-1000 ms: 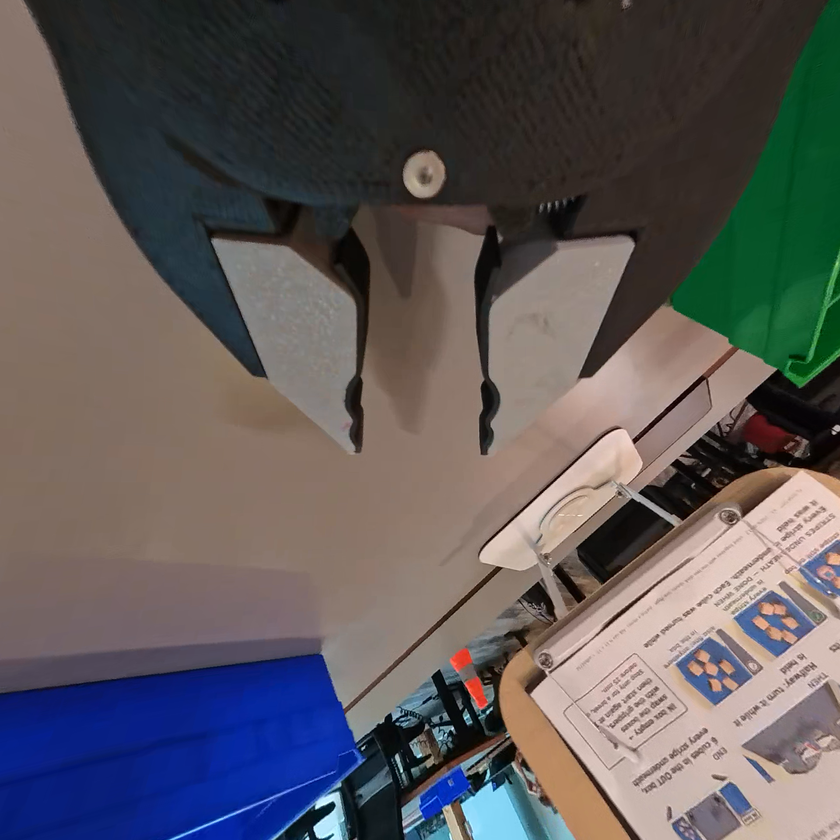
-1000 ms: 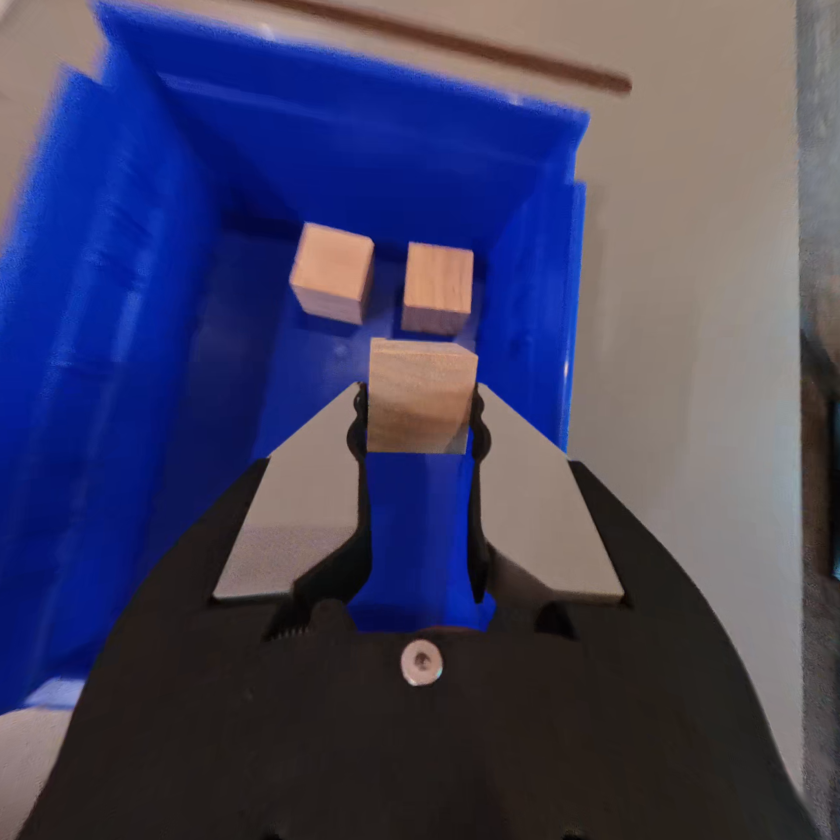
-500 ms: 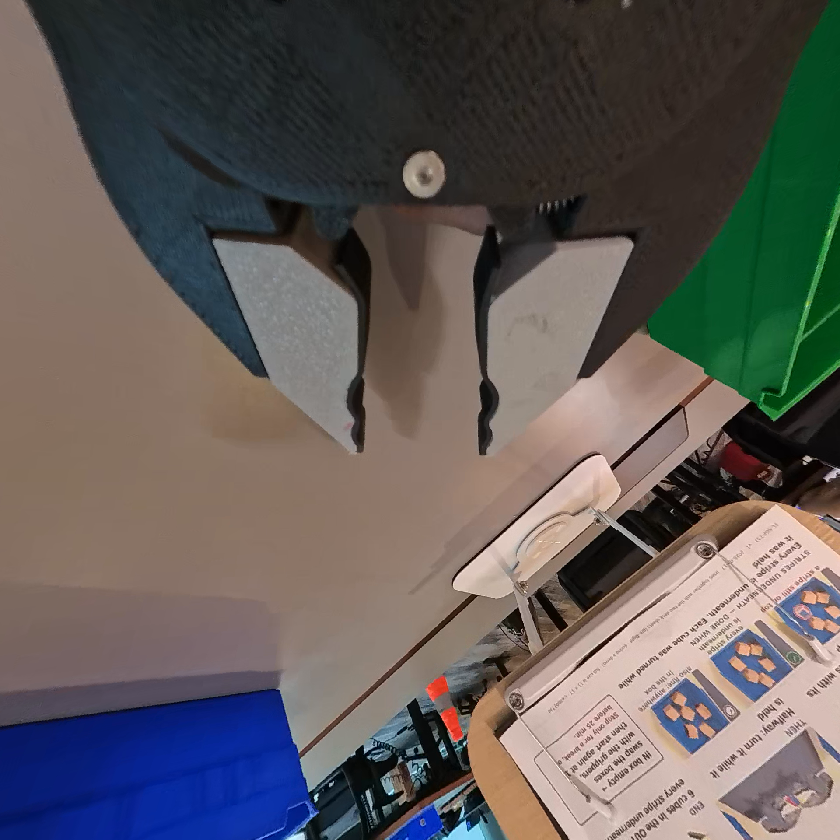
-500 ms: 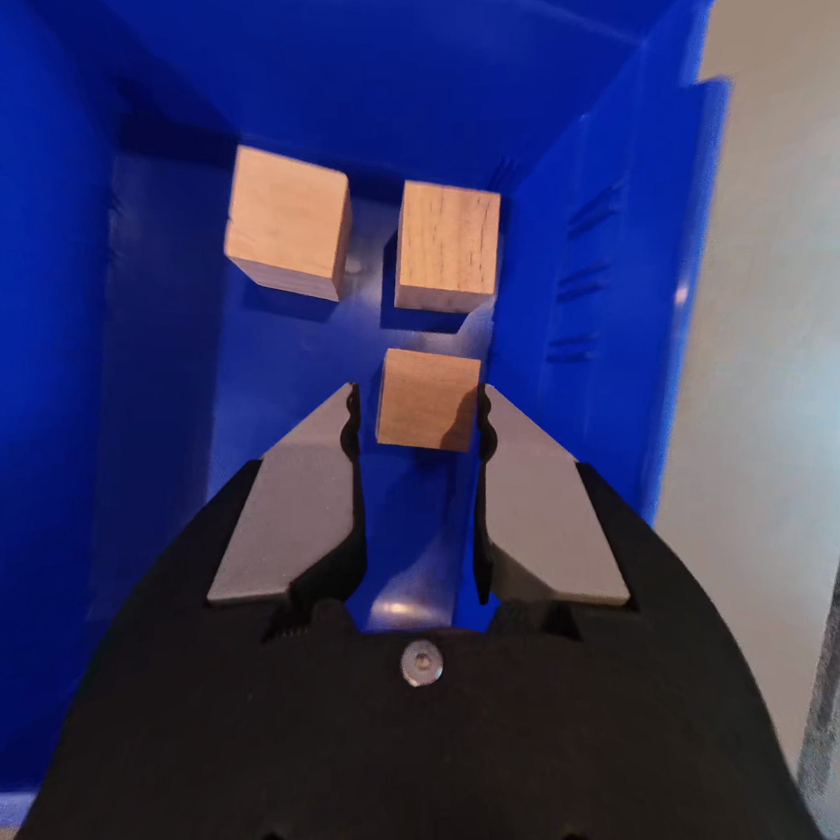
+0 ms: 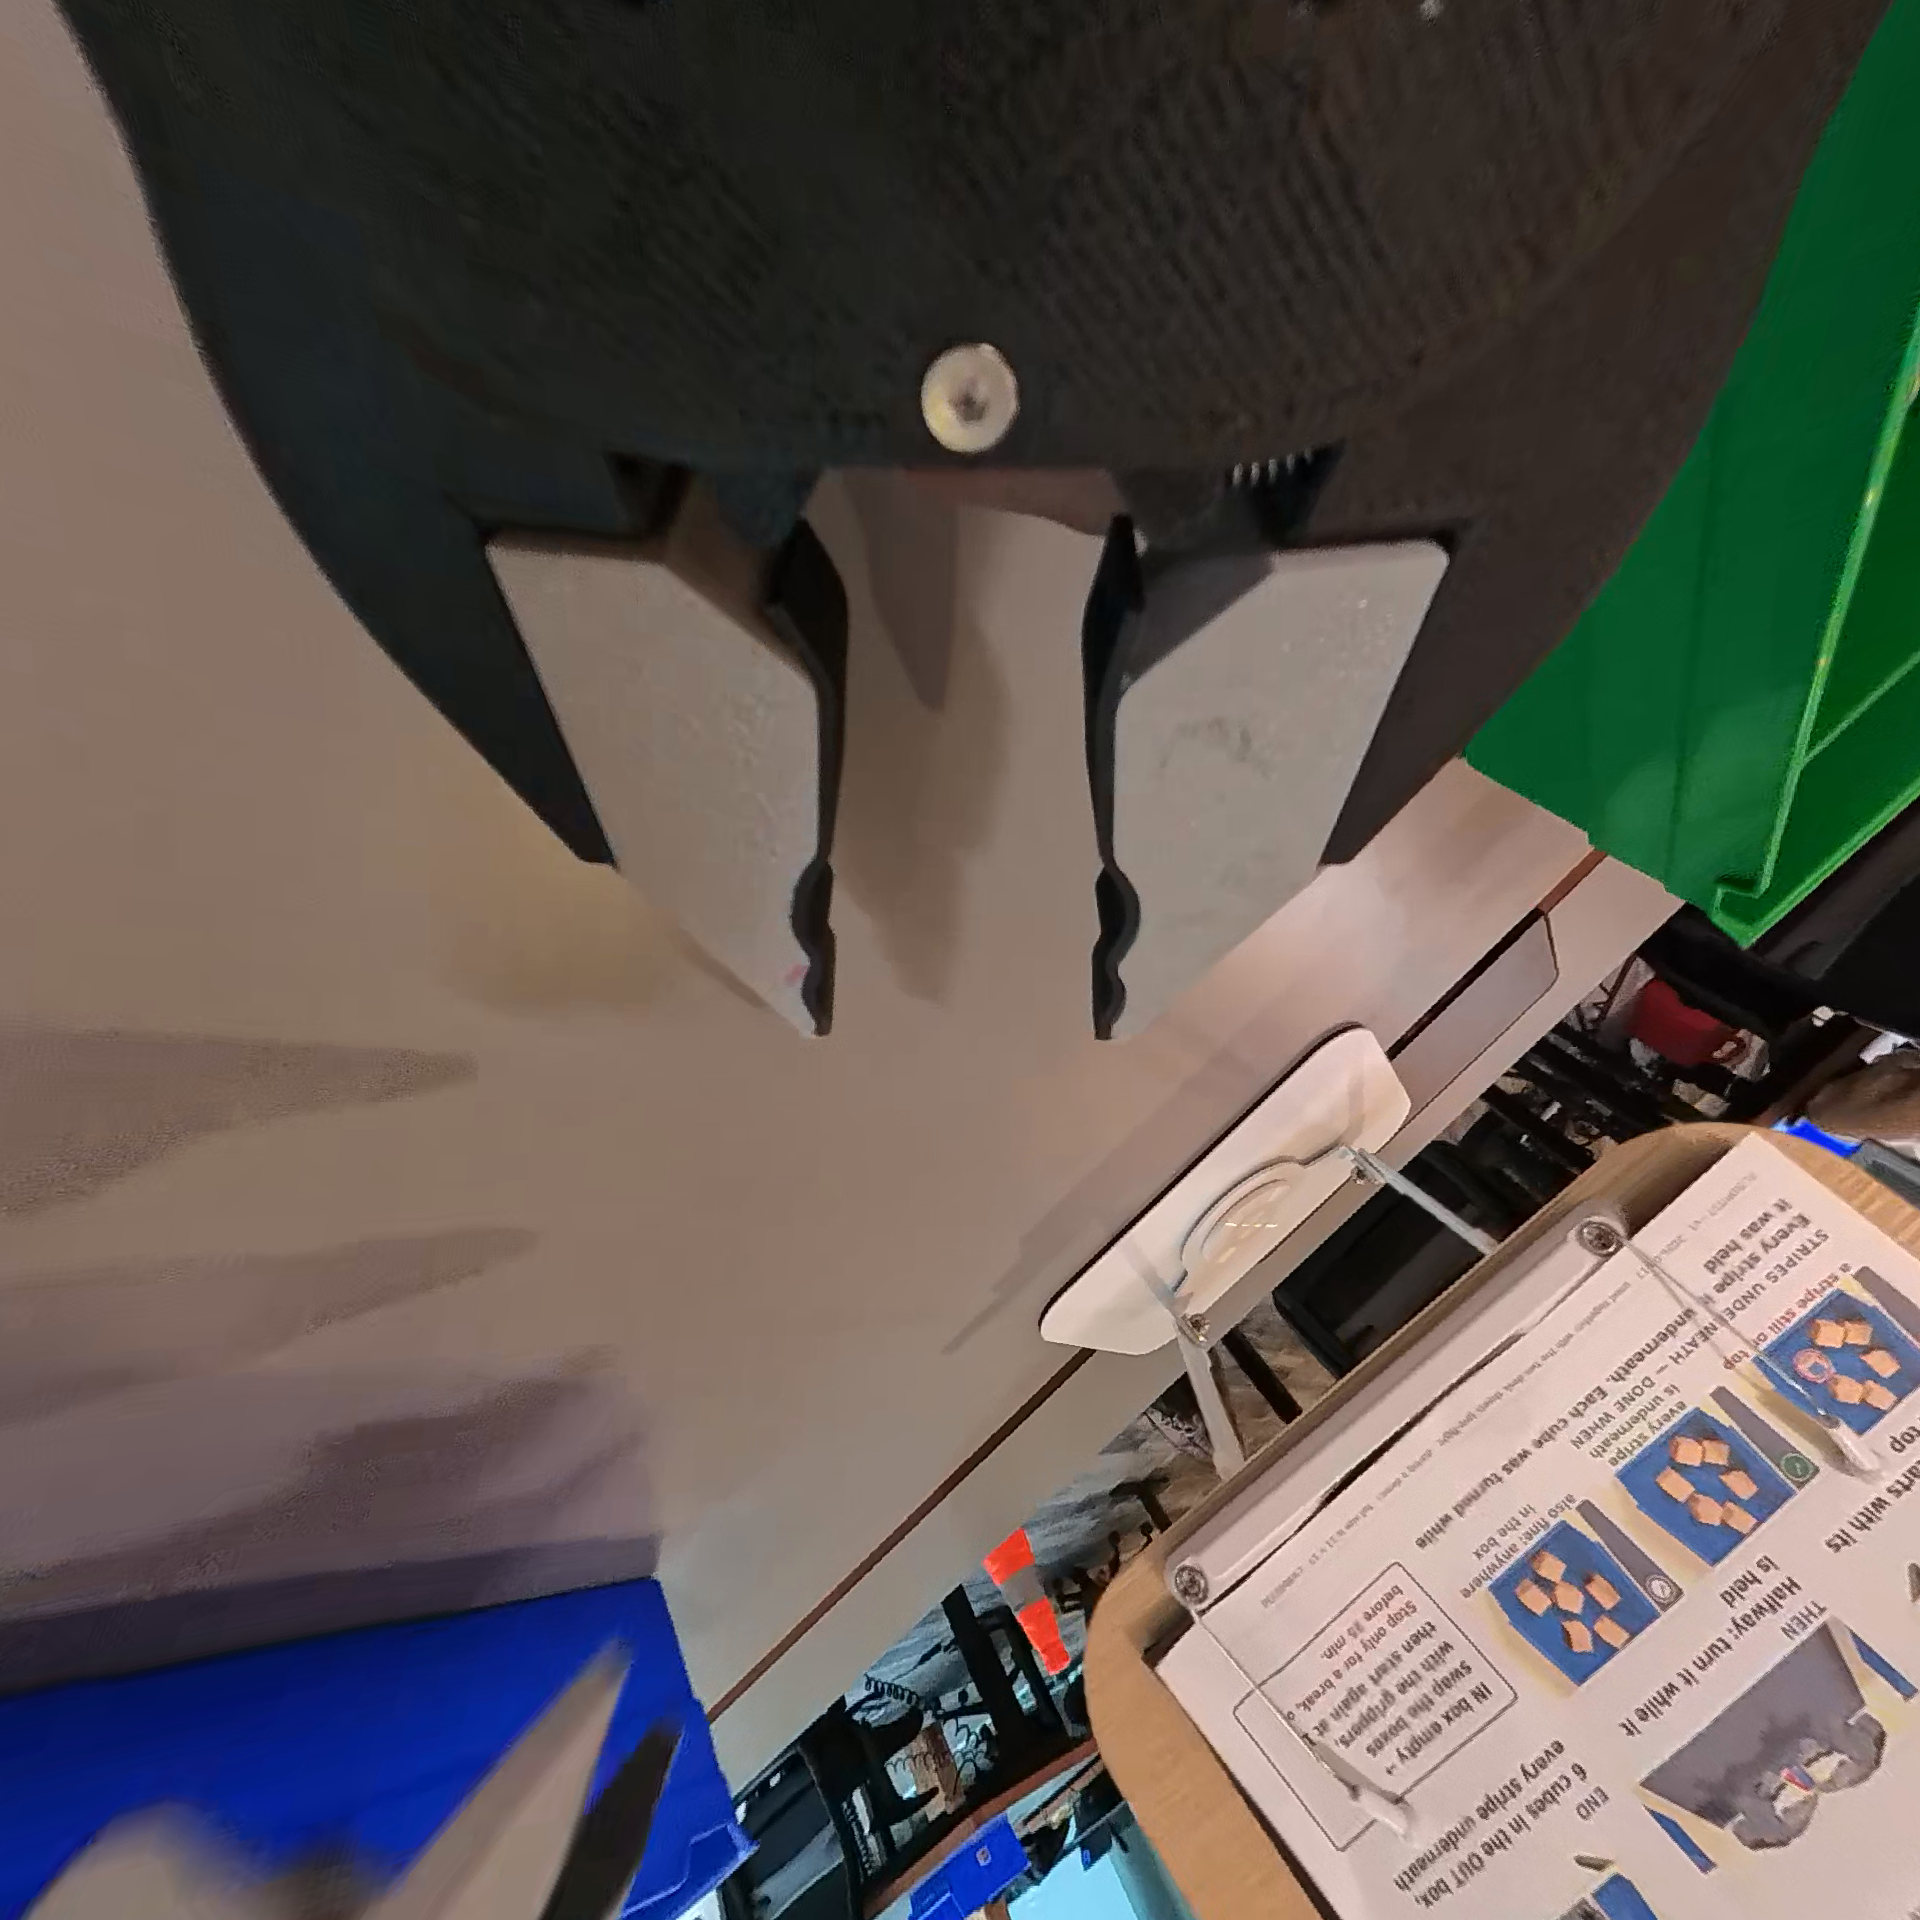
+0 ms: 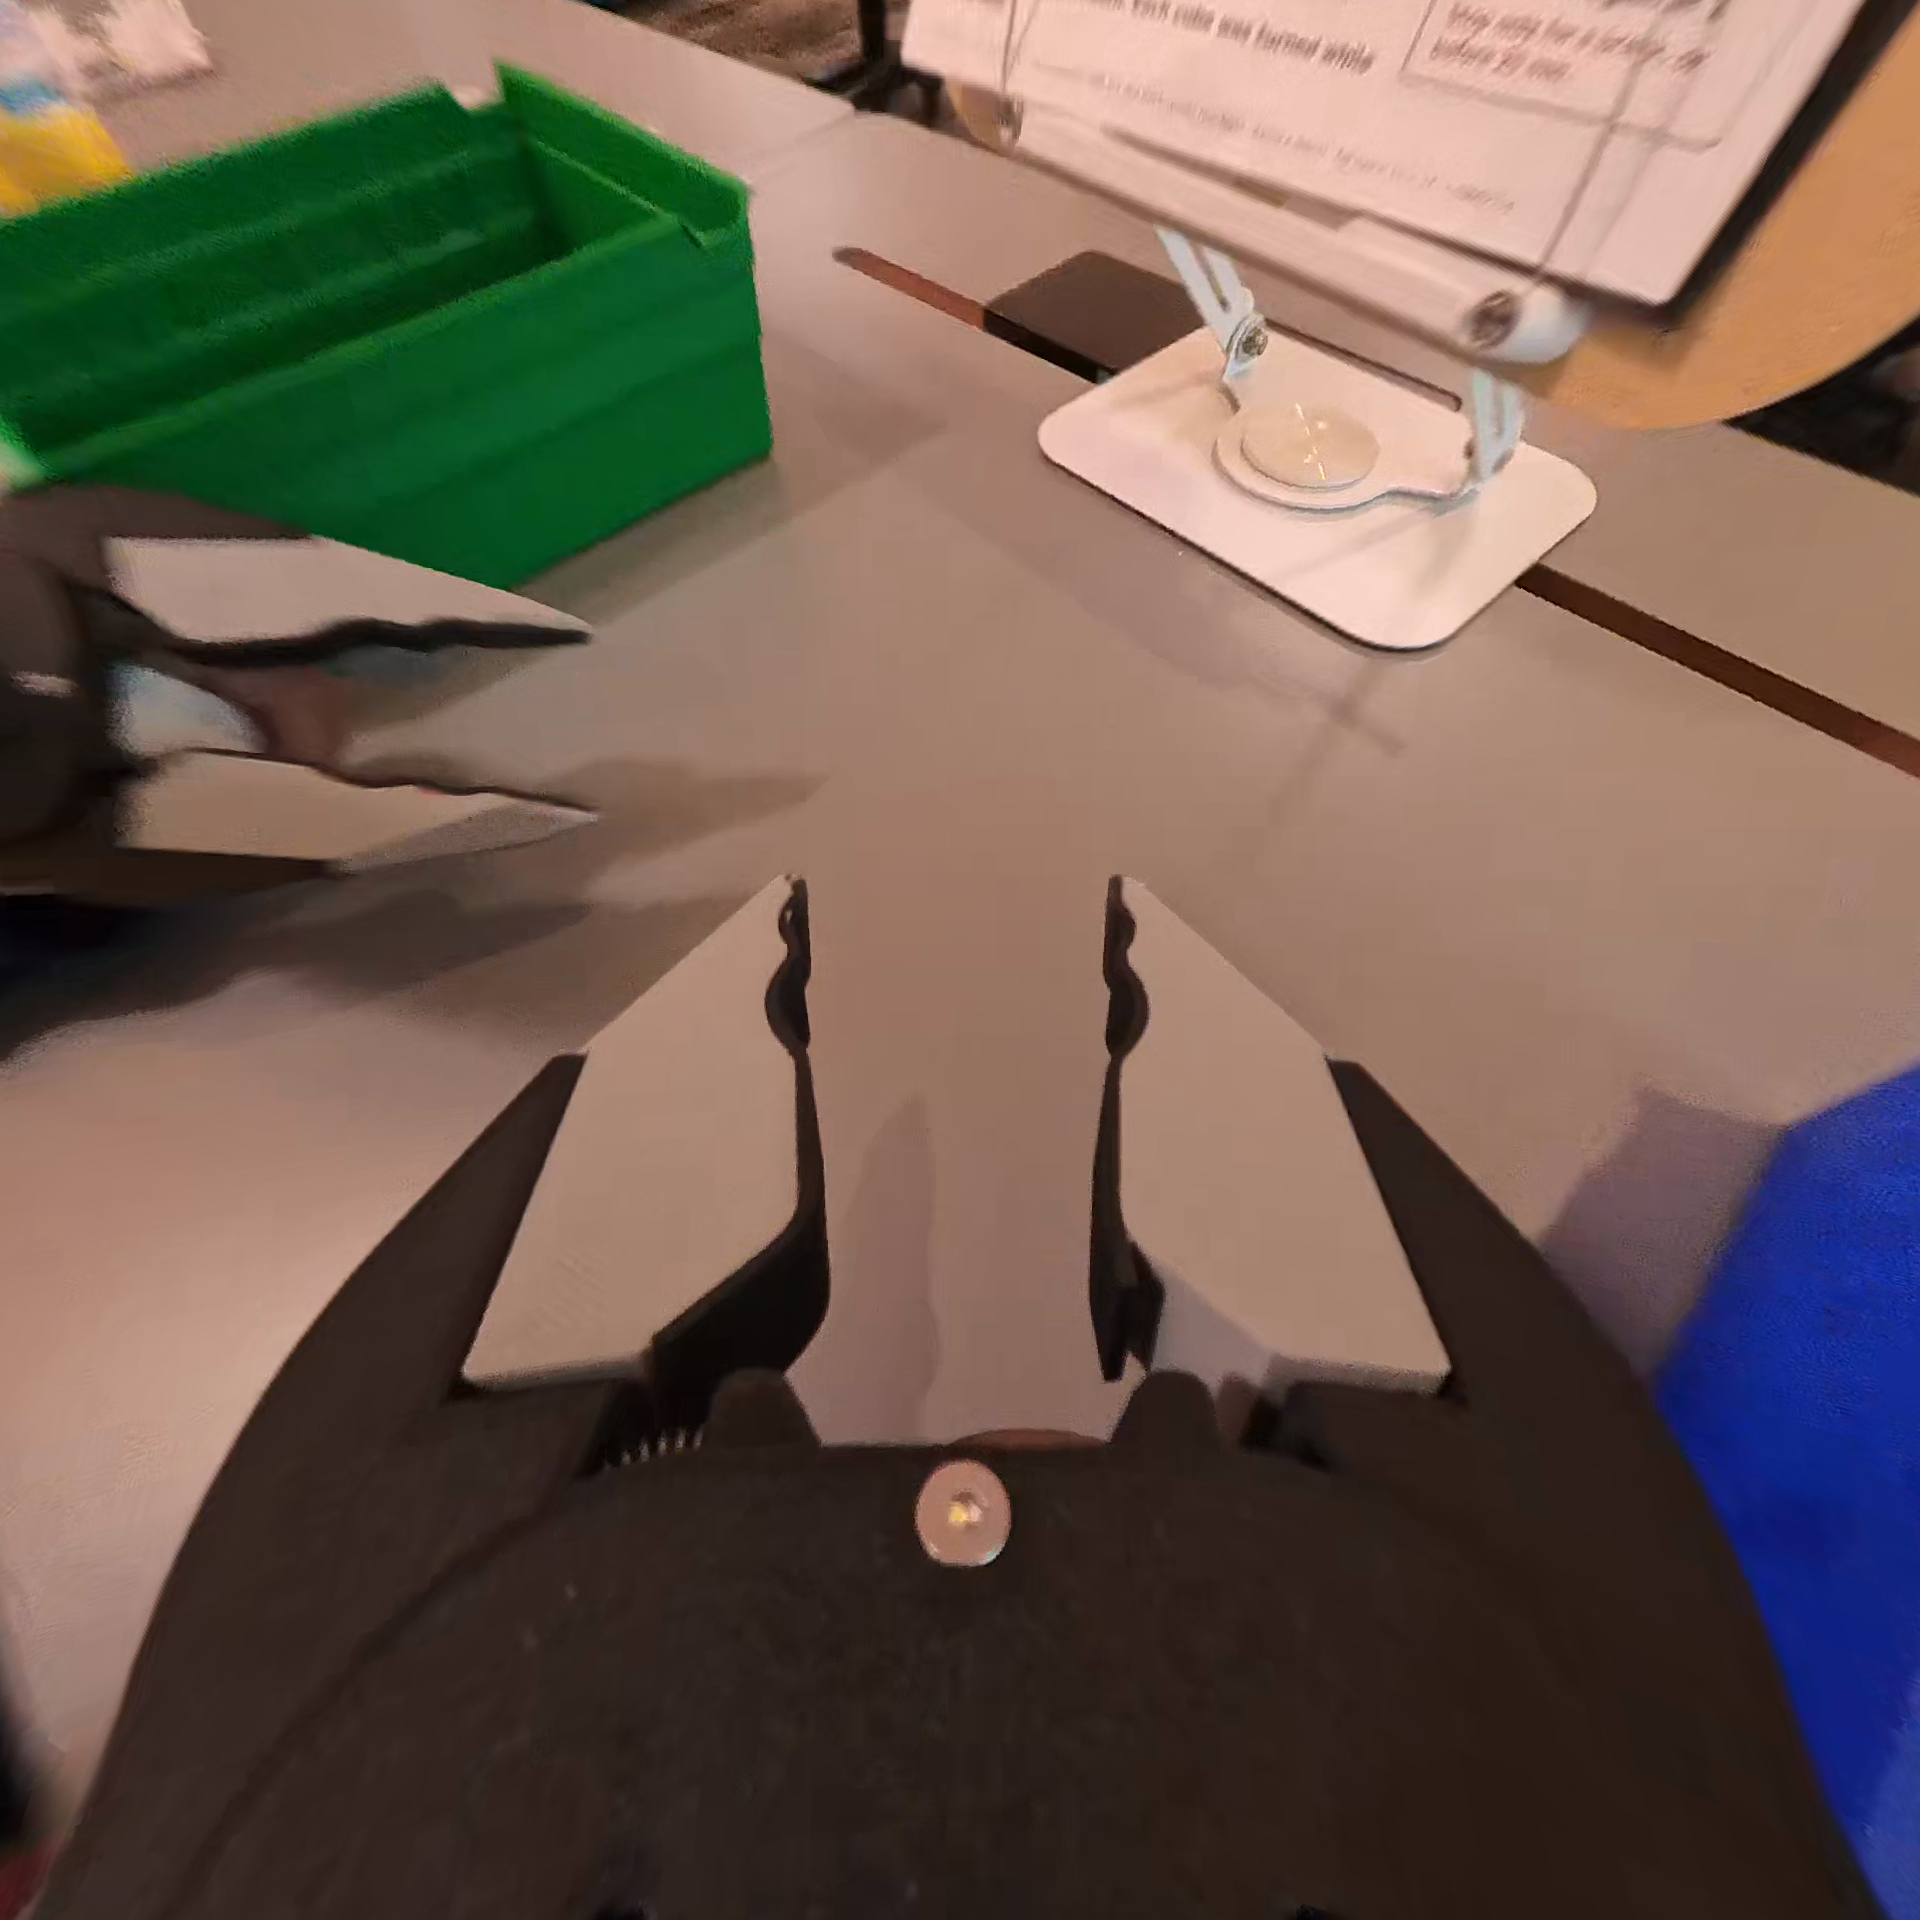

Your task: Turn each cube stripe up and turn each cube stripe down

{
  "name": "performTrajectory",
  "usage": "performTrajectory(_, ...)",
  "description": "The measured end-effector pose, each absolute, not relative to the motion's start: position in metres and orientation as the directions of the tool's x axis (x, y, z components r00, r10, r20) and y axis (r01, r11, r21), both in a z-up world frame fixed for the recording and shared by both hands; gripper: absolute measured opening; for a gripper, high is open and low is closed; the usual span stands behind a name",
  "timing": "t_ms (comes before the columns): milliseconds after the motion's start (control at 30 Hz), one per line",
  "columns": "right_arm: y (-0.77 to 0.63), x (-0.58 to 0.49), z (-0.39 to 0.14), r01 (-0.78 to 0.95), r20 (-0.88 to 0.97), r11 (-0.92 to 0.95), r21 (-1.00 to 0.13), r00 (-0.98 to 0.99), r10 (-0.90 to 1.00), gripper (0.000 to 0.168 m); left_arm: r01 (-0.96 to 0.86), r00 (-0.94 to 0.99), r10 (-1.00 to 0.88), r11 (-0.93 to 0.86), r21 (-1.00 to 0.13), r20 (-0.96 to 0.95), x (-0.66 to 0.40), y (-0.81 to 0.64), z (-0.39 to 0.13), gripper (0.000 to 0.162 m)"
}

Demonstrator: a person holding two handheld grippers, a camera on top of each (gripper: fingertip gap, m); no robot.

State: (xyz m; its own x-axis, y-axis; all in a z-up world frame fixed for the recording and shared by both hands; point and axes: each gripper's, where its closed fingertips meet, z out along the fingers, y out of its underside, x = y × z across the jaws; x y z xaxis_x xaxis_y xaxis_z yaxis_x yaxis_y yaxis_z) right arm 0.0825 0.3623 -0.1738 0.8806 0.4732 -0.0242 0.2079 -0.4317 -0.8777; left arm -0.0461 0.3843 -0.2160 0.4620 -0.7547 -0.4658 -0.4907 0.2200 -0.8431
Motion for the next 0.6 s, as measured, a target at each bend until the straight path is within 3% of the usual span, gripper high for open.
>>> performTrajectory(100, 0.389, 0.061, -0.213, 0.205, -0.003, -0.4, -0.893, 0.887, 0.461, 0.047, -0.424, 0.455, -0.788, 0.218, -0.879, -0.415, -0.05, 0.372, -0.208, 0.048)
performTrajectory(167, 0.386, 0.045, -0.224, 0.213, -0.056, -0.446, -0.869, 0.855, 0.516, 0.053, -0.365, 0.448, -0.826, 0.181, -0.914, -0.342, -0.053, 0.358, -0.201, 0.048)
performTrajectory(233, 0.387, 0.048, -0.227, 0.266, 0.028, -0.394, -0.88, 0.856, 0.516, 0.049, -0.335, 0.431, -0.842, 0.184, -0.924, -0.324, -0.058, 0.34, -0.187, 0.048)
performTrajectory(433, 0.382, 0.038, -0.238, 0.205, -0.084, -0.438, -0.875, 0.828, 0.554, 0.051, -0.365, 0.315, -0.852, 0.297, -0.882, -0.417, -0.095, 0.315, -0.118, 0.043)
performTrajectory(533, 0.383, 0.04, -0.235, 0.219, -0.056, -0.419, -0.881, 0.832, 0.552, 0.051, -0.331, 0.198, -0.897, 0.318, -0.889, -0.395, -0.126, 0.323, -0.074, 0.032)
performTrajectory(600, 0.382, 0.04, -0.236, 0.238, -0.038, -0.413, -0.879, 0.83, 0.557, 0.05, -0.406, 0.175, -0.901, 0.3, -0.863, -0.396, -0.146, 0.353, -0.066, 0.035)
